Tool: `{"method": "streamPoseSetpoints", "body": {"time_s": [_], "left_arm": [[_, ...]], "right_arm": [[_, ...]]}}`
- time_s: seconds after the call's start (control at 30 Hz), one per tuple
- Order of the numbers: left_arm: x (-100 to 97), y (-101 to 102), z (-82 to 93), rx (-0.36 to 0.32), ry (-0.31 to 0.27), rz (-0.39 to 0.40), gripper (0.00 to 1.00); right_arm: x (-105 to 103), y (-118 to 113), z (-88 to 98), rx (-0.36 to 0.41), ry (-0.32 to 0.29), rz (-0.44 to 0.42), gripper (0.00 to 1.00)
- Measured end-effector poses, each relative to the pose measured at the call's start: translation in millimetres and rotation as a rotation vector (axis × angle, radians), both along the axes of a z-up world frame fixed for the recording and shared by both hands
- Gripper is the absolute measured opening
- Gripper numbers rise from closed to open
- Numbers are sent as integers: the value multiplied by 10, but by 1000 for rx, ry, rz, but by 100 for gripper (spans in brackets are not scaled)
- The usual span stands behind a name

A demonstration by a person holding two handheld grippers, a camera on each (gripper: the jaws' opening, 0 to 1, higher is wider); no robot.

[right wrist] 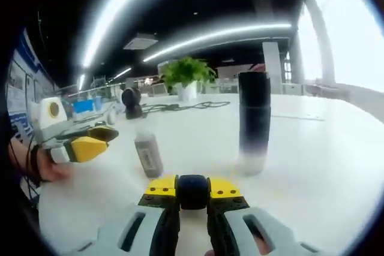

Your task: Pick up cosmetic bottle twist off cap place on table pick up cap screw tight cap place on table

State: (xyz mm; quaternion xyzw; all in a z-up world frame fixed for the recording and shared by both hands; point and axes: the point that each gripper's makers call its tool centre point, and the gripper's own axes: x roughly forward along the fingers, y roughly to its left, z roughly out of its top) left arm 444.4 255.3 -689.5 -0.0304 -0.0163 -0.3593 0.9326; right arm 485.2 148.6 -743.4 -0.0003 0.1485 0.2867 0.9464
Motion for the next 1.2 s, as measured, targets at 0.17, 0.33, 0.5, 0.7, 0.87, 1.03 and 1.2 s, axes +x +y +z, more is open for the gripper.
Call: {"method": "streamPoseSetpoints", "body": {"time_s": [0.17, 0.33, 0.5, 0.7, 0.87, 1.03, 1.2], "left_arm": [[6, 3, 2, -6, 3, -1, 13], [4, 0, 0, -2, 0, 1, 13], [4, 4, 7, -7, 0, 2, 13], [4, 0, -1, 8, -7, 3, 13], [8, 9, -4, 8, -6, 4, 13], [11, 12, -6, 14, -9, 5, 13], [8, 9, -8, 16, -8, 4, 13]], "right_arm": [[-11, 10, -37, -19, 12, 6, 11], [-11, 15, -63, -46, 9, 9, 11], [-7, 9, -87, -52, 19, 9, 11], [-8, 11, -96, -58, 21, 10, 11], [-19, 18, -112, -62, 26, 17, 11], [-28, 23, -114, -66, 25, 23, 12], [-34, 22, -115, -60, 29, 25, 15]]}}
